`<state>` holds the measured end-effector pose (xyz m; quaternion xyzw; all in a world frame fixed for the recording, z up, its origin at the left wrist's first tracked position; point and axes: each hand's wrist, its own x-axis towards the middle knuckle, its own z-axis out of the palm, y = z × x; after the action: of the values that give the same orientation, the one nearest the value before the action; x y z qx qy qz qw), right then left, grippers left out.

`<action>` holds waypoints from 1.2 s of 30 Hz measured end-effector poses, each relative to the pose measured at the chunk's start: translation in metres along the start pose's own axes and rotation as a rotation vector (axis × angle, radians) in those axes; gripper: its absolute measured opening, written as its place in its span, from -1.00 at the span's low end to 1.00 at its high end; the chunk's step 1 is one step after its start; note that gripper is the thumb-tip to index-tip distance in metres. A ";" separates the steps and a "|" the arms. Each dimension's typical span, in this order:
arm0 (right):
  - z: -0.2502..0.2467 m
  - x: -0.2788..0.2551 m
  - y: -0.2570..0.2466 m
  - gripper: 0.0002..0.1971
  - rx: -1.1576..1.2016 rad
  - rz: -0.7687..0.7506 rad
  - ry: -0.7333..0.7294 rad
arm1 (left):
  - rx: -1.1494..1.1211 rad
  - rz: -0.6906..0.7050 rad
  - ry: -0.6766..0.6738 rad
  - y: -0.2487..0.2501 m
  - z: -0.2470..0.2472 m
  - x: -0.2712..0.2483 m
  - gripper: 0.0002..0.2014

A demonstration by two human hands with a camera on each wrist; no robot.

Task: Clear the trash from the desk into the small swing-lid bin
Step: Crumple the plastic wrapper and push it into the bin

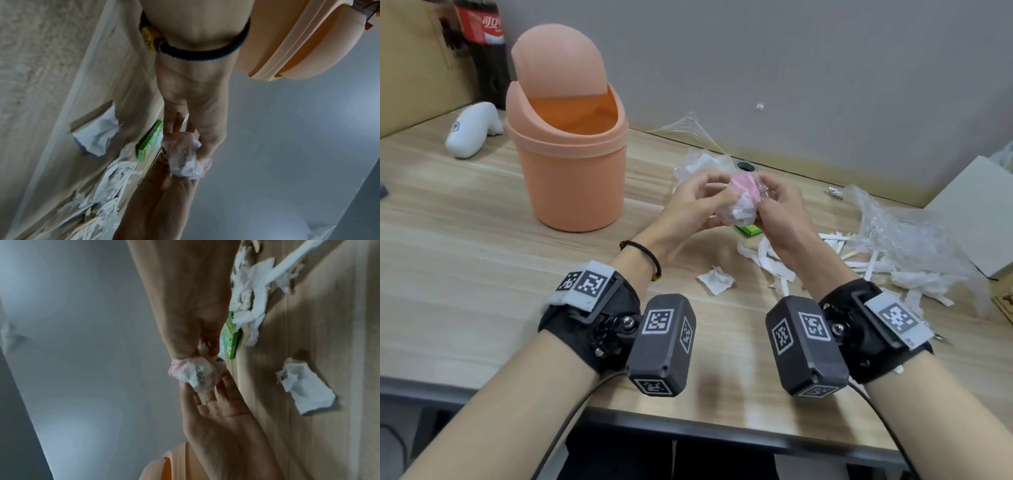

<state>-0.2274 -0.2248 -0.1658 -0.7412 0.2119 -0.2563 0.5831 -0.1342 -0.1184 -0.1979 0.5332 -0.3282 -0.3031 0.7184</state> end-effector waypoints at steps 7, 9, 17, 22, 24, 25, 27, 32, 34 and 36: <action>-0.010 0.009 0.003 -0.85 -0.260 -0.121 0.105 | 0.086 0.021 -0.121 0.000 -0.001 -0.003 -0.62; -0.009 0.007 0.003 -0.83 -0.312 -0.134 0.072 | 0.142 0.043 -0.099 -0.002 0.000 -0.003 -0.61; -0.006 0.002 -0.020 -0.69 -0.295 -0.084 -0.094 | 0.117 0.156 0.213 0.005 -0.001 -0.001 -0.78; 0.004 0.001 -0.021 -0.63 -0.366 -0.083 -0.094 | 0.146 0.173 0.324 0.001 -0.007 0.003 -0.73; 0.009 0.000 -0.021 -0.62 -0.387 -0.092 -0.054 | 0.124 0.168 0.342 0.000 -0.007 0.003 -0.73; 0.010 0.000 -0.022 -0.63 -0.377 -0.106 -0.036 | 0.113 0.174 0.341 0.001 -0.007 0.003 -0.74; 0.009 0.000 -0.024 -0.73 -0.325 -0.122 -0.008 | 0.099 0.211 0.307 0.004 -0.003 0.000 -0.74; 0.004 0.003 -0.025 -0.57 -0.195 0.112 -0.151 | 0.100 0.309 0.232 0.006 0.001 -0.003 -0.68; 0.004 -0.003 -0.024 -0.62 -0.103 0.209 -0.273 | 0.071 0.310 0.242 0.006 0.000 -0.004 -0.72; 0.006 -0.006 -0.024 -0.57 0.028 0.233 -0.252 | 0.051 0.308 0.248 0.007 -0.001 -0.004 -0.77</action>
<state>-0.2284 -0.2110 -0.1444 -0.7299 0.2179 -0.0949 0.6409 -0.1350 -0.1133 -0.1920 0.5280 -0.3227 -0.1130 0.7774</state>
